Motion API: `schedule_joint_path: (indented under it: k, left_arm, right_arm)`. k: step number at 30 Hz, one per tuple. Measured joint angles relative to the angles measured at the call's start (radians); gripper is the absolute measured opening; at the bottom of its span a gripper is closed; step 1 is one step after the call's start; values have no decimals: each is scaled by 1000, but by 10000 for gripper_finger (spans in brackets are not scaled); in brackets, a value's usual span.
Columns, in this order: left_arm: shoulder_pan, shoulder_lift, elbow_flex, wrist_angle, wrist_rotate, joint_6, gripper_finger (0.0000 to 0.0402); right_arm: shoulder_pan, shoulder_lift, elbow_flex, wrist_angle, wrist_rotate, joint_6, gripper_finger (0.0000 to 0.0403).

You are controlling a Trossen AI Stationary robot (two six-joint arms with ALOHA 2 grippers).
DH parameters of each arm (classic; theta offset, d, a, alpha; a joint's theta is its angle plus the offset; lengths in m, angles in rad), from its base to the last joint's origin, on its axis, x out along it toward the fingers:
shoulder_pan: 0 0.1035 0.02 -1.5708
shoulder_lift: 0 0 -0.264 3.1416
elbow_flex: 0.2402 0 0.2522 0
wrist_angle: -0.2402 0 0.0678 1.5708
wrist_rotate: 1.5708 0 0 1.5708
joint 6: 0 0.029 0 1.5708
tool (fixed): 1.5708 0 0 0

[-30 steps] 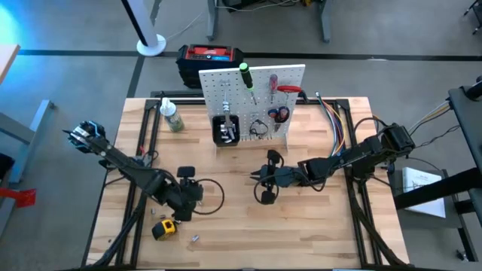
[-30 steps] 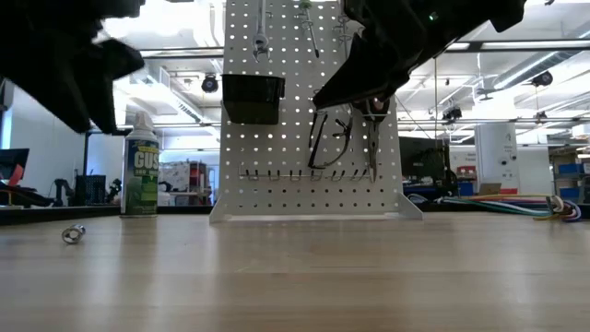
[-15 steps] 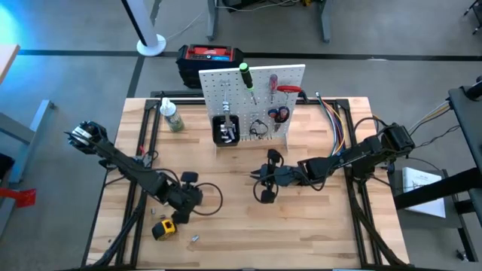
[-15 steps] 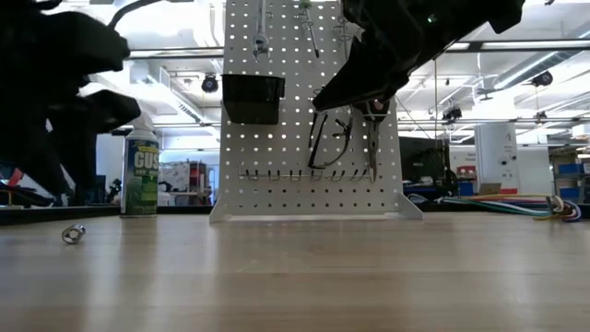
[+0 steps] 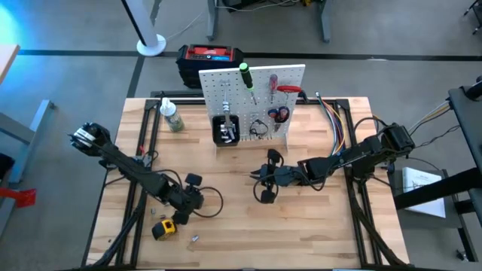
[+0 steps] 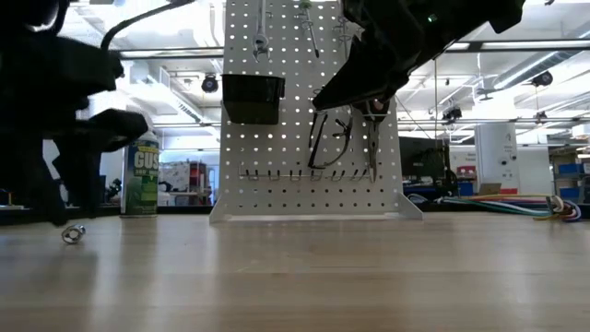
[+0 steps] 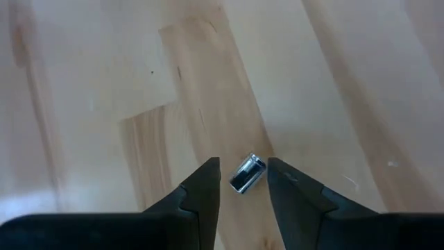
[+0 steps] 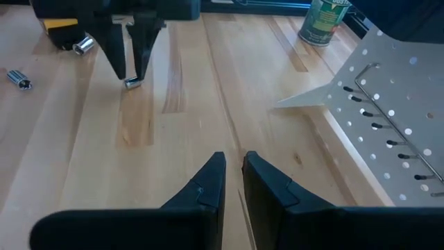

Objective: Hang tools onto peg board
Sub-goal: Put the silver socket into the black bin on the pegboard

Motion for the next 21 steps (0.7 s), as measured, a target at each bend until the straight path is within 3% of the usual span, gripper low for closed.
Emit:
schedule_joint_path:
  k: [12, 18, 21]
  left_arm:
    - [-1, 154, 53, -28, -8, 46, 98]
    - [13, 152, 84, -88, 10, -116, 25]
    - [31, 152, 90, -105, 11, -215, 24]
  right_arm:
    - [0, 0, 0, -1, -3, 0, 37]
    - [0, 0, 0, 4, -3, 1, 37]
    - [0, 0, 0, 3, -3, 0, 37]
